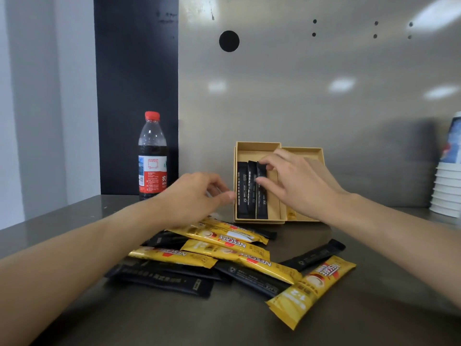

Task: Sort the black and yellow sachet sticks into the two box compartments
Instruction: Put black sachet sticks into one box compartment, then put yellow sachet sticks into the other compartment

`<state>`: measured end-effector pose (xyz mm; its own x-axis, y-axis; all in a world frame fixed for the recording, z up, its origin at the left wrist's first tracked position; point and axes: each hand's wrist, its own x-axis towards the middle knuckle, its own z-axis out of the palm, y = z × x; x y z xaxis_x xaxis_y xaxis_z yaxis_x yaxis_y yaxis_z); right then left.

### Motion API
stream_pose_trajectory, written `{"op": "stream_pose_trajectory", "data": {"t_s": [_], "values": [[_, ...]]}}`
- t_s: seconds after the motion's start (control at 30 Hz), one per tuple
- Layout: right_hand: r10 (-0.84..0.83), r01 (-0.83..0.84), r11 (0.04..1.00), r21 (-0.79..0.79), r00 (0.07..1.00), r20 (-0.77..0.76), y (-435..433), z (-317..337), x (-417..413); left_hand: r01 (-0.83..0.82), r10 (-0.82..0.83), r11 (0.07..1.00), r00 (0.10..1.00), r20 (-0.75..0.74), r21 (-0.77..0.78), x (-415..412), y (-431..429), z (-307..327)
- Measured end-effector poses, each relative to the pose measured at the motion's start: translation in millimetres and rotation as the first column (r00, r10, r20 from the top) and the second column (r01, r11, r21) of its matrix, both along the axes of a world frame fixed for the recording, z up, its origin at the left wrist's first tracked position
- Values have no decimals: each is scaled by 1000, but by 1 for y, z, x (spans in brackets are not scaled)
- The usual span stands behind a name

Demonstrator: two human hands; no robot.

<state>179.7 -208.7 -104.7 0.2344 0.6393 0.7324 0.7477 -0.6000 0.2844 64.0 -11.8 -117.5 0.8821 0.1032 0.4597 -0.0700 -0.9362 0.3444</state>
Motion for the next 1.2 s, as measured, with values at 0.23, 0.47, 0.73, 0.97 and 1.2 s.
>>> {"op": "stream_pose_trajectory", "data": {"t_s": [0.23,0.47,0.73,0.97,1.2], "values": [[235,-226,968,112,969,-77,-17,1,-27,286,-297,953,946,-127,-101,-22,17,27],[275,-297,948,-118,946,-172,-5,-14,-47,324,-368,929,845,-387,-176,-28,12,27],[250,-305,926,-224,938,-241,-5,-19,-46,314,-320,945,825,-466,-91,-26,8,23],[297,-378,894,-239,901,-316,-5,-19,-48,308,-280,951,831,-480,-21,-26,7,22],[316,-427,875,-227,860,-400,-7,-16,-50,336,-347,937,873,-342,-92,-26,10,25]]}}
